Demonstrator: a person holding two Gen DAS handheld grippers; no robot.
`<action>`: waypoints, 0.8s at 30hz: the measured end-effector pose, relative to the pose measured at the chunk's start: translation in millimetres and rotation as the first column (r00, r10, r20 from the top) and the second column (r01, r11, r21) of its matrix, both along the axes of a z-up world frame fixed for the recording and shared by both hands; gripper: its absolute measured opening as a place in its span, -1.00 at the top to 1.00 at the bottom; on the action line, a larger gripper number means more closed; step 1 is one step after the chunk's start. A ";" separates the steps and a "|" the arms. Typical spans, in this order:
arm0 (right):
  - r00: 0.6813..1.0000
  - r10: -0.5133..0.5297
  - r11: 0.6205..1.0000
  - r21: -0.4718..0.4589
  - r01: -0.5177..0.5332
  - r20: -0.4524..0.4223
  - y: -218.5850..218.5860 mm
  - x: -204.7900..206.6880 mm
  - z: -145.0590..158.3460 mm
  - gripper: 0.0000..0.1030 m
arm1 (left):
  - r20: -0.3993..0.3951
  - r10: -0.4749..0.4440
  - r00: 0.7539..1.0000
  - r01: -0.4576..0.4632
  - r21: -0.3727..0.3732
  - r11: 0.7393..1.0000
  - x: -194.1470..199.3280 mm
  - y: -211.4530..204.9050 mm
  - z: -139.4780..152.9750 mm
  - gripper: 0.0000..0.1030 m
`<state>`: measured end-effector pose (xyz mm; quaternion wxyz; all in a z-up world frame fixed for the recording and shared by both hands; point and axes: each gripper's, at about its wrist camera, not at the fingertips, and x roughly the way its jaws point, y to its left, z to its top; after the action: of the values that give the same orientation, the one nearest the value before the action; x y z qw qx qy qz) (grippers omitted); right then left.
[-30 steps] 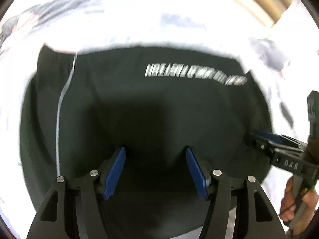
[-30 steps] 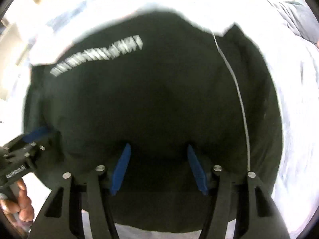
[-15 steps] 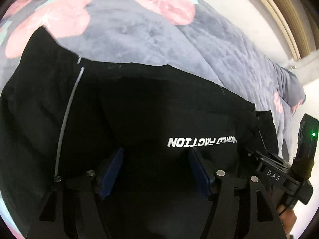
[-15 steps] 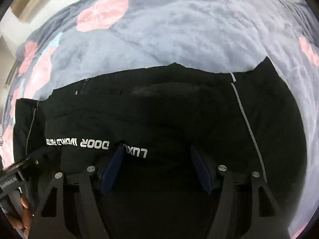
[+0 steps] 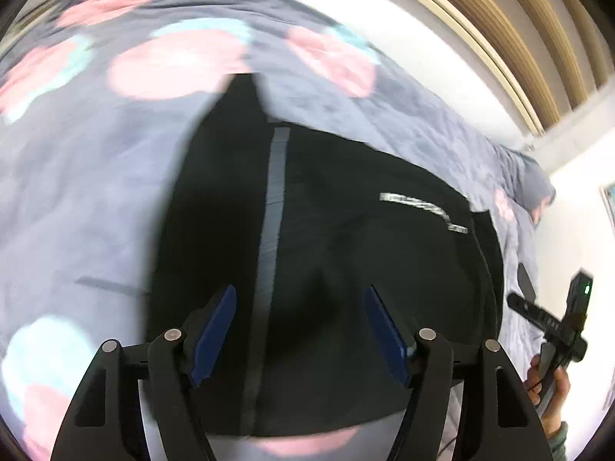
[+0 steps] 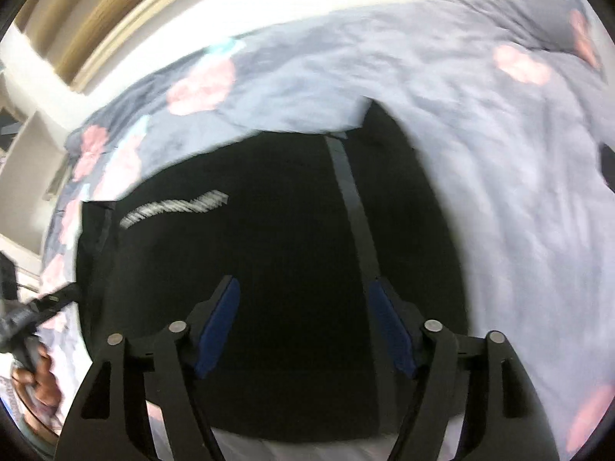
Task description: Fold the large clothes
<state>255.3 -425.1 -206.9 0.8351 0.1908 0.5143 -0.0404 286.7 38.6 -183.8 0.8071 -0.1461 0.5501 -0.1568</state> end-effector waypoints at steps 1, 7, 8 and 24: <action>1.000 -0.016 1.000 -0.006 0.016 -0.018 -9.5 -10.7 -2.2 -0.49 | -0.007 0.019 1.000 -0.019 -0.008 1.000 -4.3 7.5 -0.9 -0.42; 0.986 -0.138 0.989 0.032 0.142 -0.096 -58.8 -52.1 -21.3 -0.53 | -0.092 0.162 0.983 -0.166 -0.036 0.986 -10.3 62.9 -23.1 -0.43; 0.983 -0.152 0.987 0.037 0.156 -0.100 -63.9 -55.8 -23.9 -0.53 | -0.100 0.171 0.980 -0.176 -0.049 0.983 -10.9 68.0 -27.2 -0.43; 0.992 -0.096 0.990 0.099 0.104 -0.080 -79.6 -24.7 -59.0 -0.72 | -0.253 0.157 0.955 -0.231 -0.295 0.927 6.5 72.6 -103.0 -0.47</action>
<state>230.6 -504.8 -265.9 0.8011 0.2574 0.5366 -0.0628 293.2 111.3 -286.8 0.7166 -0.3464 0.5876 -0.1458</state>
